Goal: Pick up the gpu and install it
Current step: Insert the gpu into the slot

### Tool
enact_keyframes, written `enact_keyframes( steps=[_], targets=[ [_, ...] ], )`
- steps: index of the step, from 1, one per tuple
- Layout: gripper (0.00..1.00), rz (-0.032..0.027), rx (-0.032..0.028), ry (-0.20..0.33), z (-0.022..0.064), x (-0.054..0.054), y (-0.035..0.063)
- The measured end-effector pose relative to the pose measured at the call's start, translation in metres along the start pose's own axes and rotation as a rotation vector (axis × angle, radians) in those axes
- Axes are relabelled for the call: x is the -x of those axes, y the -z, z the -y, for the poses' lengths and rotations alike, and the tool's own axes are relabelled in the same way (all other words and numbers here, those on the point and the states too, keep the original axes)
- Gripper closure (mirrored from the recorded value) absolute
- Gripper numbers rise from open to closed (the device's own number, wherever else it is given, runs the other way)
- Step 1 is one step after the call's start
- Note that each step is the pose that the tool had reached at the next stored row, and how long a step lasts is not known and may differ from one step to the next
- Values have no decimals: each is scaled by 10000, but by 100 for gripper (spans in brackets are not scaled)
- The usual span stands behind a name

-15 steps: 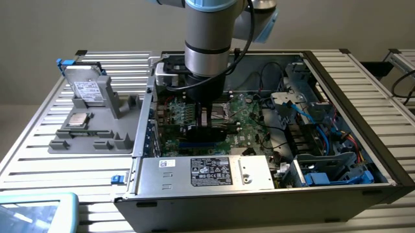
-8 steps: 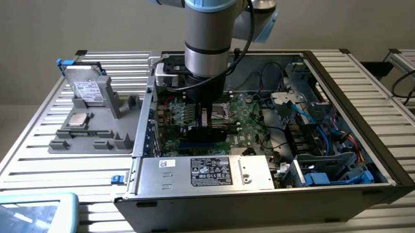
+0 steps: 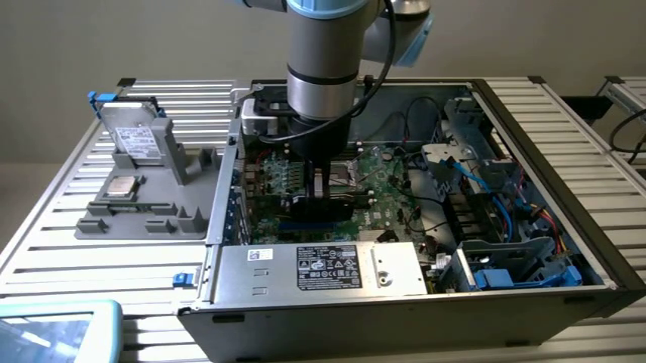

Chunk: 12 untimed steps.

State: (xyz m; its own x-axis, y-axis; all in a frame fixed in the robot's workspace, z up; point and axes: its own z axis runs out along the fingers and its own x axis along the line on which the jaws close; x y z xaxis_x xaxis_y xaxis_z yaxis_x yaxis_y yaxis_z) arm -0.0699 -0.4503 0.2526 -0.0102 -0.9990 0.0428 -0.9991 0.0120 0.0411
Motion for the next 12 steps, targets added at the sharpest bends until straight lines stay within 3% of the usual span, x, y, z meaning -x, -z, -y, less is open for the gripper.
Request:
enact_keyframes(
  steps=[12],
  targets=[
    [73,-1,-20,20,-2,5,-1]
  ],
)
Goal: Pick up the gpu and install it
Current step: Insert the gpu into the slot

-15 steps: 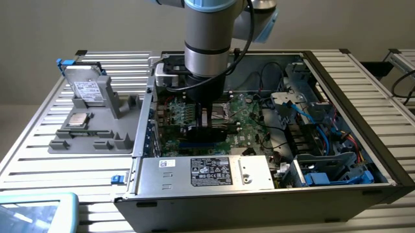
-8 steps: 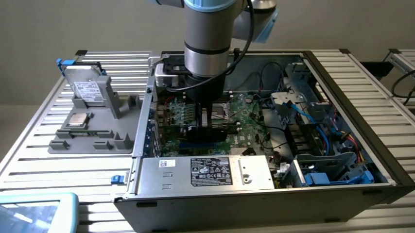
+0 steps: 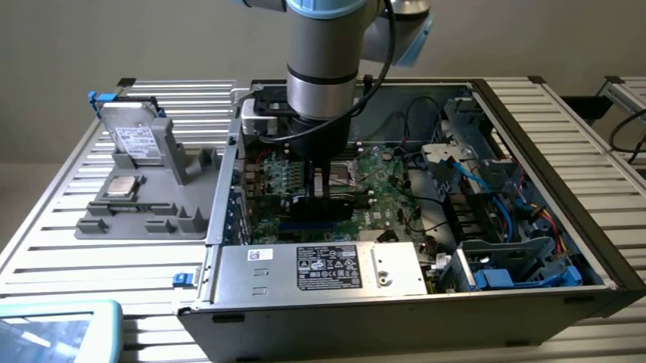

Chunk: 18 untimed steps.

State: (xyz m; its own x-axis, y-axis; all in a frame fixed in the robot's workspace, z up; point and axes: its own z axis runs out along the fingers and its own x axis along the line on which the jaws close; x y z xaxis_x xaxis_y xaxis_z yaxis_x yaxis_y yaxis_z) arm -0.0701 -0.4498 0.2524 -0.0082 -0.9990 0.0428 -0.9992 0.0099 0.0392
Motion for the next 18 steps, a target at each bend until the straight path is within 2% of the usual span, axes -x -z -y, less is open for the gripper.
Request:
enact_keyframes(
  steps=[2,7,18],
  targets=[
    [73,0,0,-1,0,0,0],
    [73,-70,0,-3,0,6,-3],
    [73,-74,-1,-3,0,7,-14]
  ],
)
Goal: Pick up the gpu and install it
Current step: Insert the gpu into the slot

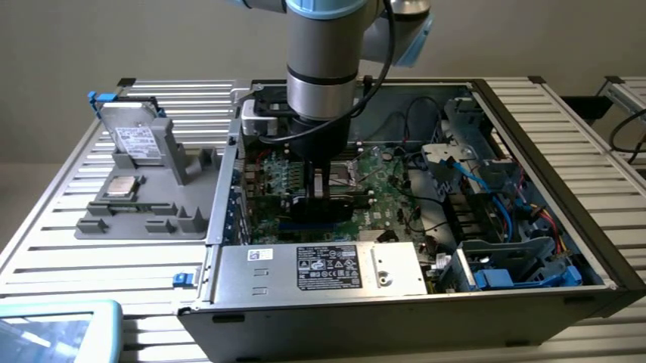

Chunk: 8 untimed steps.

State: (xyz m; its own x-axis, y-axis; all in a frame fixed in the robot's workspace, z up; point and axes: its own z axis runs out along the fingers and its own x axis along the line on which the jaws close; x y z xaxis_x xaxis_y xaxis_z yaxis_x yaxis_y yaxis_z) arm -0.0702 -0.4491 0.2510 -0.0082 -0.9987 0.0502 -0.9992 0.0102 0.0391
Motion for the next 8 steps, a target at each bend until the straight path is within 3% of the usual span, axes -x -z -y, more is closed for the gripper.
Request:
enact_keyframes(
  steps=[8],
  targets=[
    [73,0,2,0,1,3,-17]
  ],
)
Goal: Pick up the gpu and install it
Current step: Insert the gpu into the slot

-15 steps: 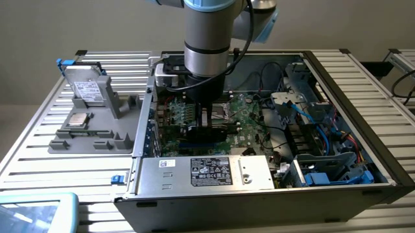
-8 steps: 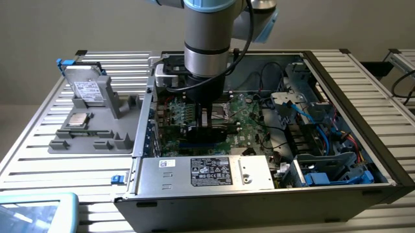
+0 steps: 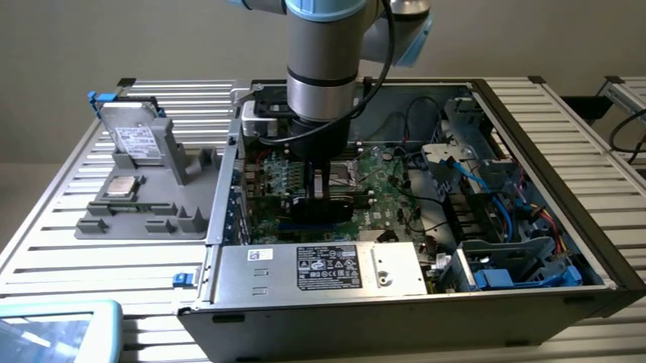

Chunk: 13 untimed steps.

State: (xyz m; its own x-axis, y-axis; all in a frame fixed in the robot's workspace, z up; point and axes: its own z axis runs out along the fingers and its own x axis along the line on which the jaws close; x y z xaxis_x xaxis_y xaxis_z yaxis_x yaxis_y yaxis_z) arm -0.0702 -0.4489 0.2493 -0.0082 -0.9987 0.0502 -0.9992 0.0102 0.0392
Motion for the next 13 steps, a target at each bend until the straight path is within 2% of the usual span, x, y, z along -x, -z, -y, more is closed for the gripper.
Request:
enact_keyframes(
  steps=[6,9,11,13],
  targets=[
    [73,10,-1,0,0,0,-1],
    [73,66,10,3,0,-1,0],
    [73,104,37,6,0,0,0],
    [73,133,109,11,1,-1,-2]
  ],
)
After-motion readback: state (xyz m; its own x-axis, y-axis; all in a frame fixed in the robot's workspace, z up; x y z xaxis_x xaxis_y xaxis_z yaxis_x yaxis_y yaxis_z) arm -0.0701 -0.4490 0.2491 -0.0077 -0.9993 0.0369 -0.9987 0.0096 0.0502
